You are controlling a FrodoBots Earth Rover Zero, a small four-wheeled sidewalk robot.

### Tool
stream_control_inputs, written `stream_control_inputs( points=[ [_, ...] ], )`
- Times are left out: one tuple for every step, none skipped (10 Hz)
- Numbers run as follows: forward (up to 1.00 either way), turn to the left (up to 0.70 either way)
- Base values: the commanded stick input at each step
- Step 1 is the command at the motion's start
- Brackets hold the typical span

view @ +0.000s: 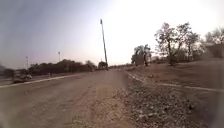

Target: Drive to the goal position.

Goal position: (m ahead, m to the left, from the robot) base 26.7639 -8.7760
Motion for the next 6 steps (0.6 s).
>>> stream_control_inputs(
  points=[
    [0.70,0.00],
    [0.70,0.00],
    [0.70,0.00],
    [0.70,0.00],
    [0.70,0.00],
    [0.70,0.00]
  ],
)
